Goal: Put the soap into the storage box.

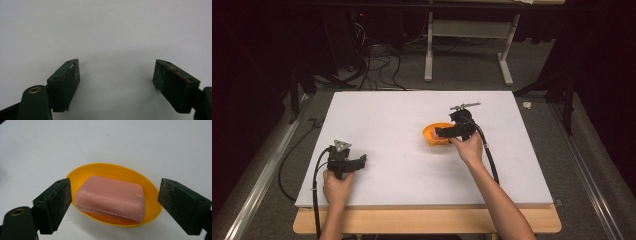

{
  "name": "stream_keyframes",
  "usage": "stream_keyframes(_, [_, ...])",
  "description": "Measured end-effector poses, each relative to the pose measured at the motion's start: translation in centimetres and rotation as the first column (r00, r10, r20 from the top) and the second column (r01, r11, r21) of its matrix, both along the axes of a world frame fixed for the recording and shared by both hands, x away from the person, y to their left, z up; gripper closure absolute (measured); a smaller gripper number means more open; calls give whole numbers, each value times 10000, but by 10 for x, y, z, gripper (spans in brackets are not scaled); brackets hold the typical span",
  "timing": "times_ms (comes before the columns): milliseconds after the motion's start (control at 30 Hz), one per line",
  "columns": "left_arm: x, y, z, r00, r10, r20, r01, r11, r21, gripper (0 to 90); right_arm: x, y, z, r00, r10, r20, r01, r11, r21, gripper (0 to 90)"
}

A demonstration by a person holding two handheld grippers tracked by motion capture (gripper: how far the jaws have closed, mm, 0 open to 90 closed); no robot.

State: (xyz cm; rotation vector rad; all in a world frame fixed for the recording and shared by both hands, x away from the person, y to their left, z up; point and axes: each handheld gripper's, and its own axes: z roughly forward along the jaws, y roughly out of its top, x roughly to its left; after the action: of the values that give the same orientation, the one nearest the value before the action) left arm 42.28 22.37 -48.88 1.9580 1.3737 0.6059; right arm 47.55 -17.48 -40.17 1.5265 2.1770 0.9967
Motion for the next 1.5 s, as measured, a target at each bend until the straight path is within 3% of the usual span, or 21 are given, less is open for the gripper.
stream_keyframes(633, [0,0,0,10000,-5,-15,5,10000,16,220,-14,-29,16,9983,-134,569,136,9999,-29,140])
stream_keyframes(1033, [0,0,0,10000,4,-2,-4,10000,0,220,-25,-55,19,9942,-574,904,548,9980,310,153])
stream_keyframes(1500, [0,0,0,10000,3,-3,-3,10000,5,219,-36,-79,26,9885,-910,1209,878,9956,315,167])
